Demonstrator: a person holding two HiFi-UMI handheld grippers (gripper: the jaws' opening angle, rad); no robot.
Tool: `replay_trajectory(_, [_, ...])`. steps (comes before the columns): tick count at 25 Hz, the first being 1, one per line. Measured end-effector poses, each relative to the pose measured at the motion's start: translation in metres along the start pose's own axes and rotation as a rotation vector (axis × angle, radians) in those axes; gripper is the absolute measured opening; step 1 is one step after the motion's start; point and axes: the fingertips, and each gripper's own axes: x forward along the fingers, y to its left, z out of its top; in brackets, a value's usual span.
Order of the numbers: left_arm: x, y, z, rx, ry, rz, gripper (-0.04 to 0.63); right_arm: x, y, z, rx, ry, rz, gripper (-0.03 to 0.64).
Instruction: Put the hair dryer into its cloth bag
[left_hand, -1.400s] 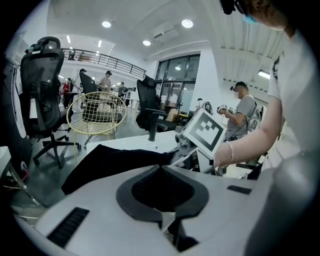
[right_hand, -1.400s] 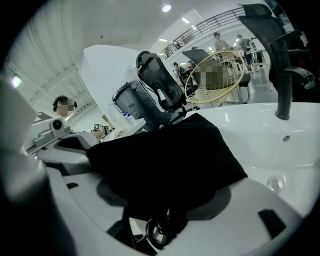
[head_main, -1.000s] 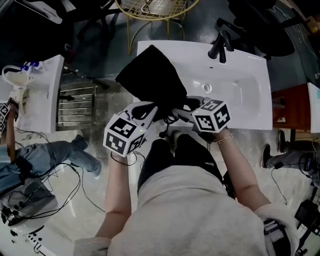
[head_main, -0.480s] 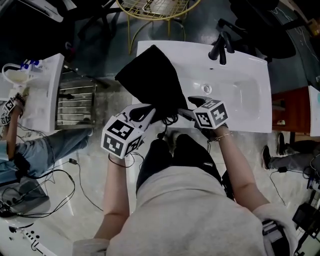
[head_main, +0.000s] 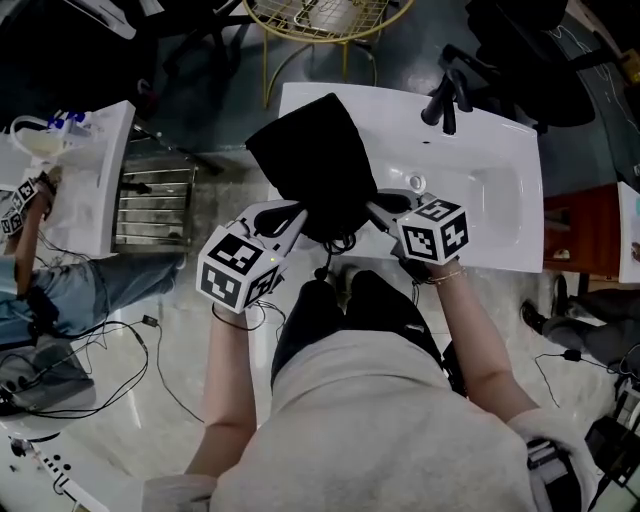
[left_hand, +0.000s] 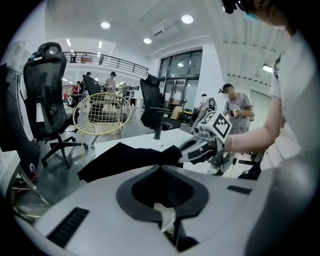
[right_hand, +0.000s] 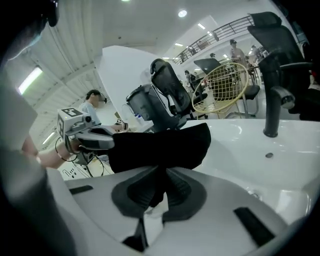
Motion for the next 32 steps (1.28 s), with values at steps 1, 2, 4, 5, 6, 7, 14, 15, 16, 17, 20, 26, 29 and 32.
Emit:
replay_trajectory(1, [-0.002, 0.001, 0.003, 0.002, -0.009, 0.003, 0.012, -0.004, 0.005, 0.004, -0.009, -0.01, 0.01, 0.023])
replay_trajectory(2, [-0.004, 0.002, 0.007, 0.0, -0.022, 0.005, 0.012, -0.007, 0.009, 0.009, -0.012, -0.023, 0.02, 0.023])
replay_trajectory(4, [-0.009, 0.006, 0.017, -0.005, -0.055, 0.013, 0.012, -0.015, 0.015, 0.02, -0.004, -0.057, 0.038, 0.023])
replay_trajectory(5, [-0.012, 0.008, 0.022, -0.002, -0.07, 0.019, 0.012, -0.018, 0.018, 0.026, -0.002, -0.074, 0.045, 0.023])
replay_trajectory(6, [-0.015, 0.01, 0.028, 0.003, -0.086, 0.024, 0.012, -0.021, 0.021, 0.032, -0.002, -0.089, 0.049, 0.023])
replay_trajectory(7, [-0.018, 0.011, 0.034, 0.007, -0.102, 0.026, 0.012, -0.023, 0.023, 0.037, -0.002, -0.103, 0.054, 0.023])
replay_trajectory(14, [-0.032, 0.02, 0.066, 0.05, -0.172, 0.063, 0.012, -0.041, 0.043, 0.074, -0.015, -0.198, 0.091, 0.021])
replay_trajectory(15, [-0.035, 0.021, 0.07, 0.055, -0.179, 0.069, 0.012, -0.044, 0.046, 0.079, -0.019, -0.21, 0.093, 0.021])
replay_trajectory(16, [-0.037, 0.022, 0.073, 0.059, -0.186, 0.075, 0.012, -0.047, 0.049, 0.084, -0.024, -0.221, 0.093, 0.021])
replay_trajectory(17, [-0.039, 0.024, 0.077, 0.063, -0.193, 0.08, 0.012, -0.05, 0.051, 0.088, -0.032, -0.232, 0.092, 0.021])
replay_trajectory(20, [-0.043, 0.027, 0.084, 0.069, -0.208, 0.092, 0.012, -0.057, 0.056, 0.1, -0.055, -0.254, 0.085, 0.021])
replay_trajectory(26, [-0.045, 0.029, 0.095, 0.094, -0.215, 0.109, 0.012, -0.067, 0.057, 0.117, -0.075, -0.281, 0.067, 0.021])
replay_trajectory(29, [-0.048, 0.031, 0.101, 0.106, -0.22, 0.121, 0.012, -0.075, 0.059, 0.127, -0.085, -0.311, 0.066, 0.021])
replay_trajectory(32, [-0.052, 0.033, 0.107, 0.117, -0.23, 0.131, 0.012, -0.082, 0.062, 0.138, -0.105, -0.342, 0.064, 0.021])
